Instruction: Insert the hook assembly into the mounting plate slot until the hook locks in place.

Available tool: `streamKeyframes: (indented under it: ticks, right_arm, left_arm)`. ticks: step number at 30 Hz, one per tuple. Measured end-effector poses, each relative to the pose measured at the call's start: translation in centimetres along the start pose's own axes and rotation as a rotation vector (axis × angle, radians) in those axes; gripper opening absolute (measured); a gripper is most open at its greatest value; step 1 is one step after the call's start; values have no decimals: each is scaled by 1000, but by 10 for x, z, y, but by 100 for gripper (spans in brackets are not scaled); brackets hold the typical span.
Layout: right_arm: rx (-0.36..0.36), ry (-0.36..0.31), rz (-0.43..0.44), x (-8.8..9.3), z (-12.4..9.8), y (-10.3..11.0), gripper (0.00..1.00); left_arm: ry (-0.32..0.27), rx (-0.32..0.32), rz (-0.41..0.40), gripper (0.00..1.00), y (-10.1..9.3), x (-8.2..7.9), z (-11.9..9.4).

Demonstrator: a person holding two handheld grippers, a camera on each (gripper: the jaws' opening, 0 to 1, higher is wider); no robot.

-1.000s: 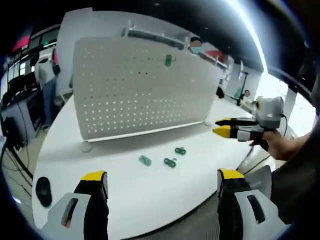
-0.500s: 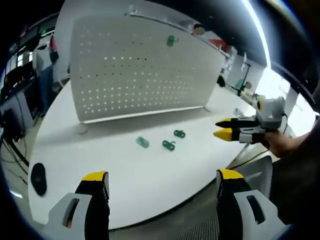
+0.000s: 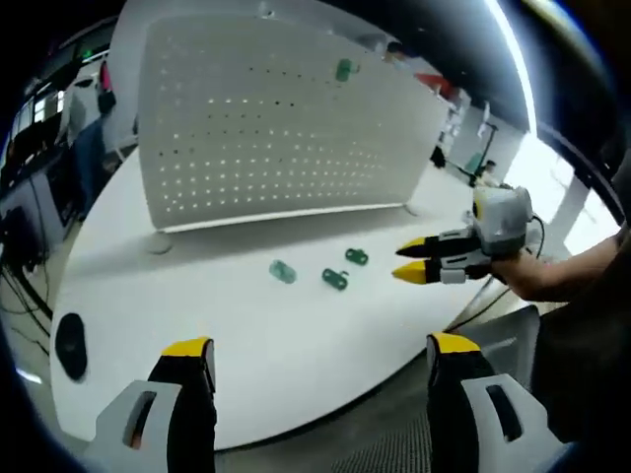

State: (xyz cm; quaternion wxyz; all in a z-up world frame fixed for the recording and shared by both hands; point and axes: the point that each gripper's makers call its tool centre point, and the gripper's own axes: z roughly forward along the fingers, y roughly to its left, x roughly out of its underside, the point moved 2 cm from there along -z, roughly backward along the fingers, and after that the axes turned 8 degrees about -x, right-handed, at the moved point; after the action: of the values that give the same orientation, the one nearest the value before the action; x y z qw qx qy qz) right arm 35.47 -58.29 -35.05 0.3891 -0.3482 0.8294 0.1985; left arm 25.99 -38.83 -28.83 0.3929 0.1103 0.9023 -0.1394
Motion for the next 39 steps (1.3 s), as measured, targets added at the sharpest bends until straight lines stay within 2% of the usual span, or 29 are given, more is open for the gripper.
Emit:
streamKeyframes:
  ticks: [6,10,16,23,32,39]
  right_arm:
    - [14,45,-11,4,20,-21,26]
    - [16,72,29,11,33,-34,26]
    - [17,108,40,14,47,-47,25]
    - [5,146,49,18,56,-54,23]
    - [-21,168,22,9,64,-56,18]
    - [-54,226,-10,11,69,-57,10]
  left_arm:
    - [13,4,-11,90,3,4,4]
    - [18,5,-15,90,5,5,5]
    - [27,2,-19,89,9,7,6]
    - [33,-6,-29,89,15,9,6]
    - [35,-7,-38,89,16,9,8]
    - [30,-13,-46,88,18,9,8]
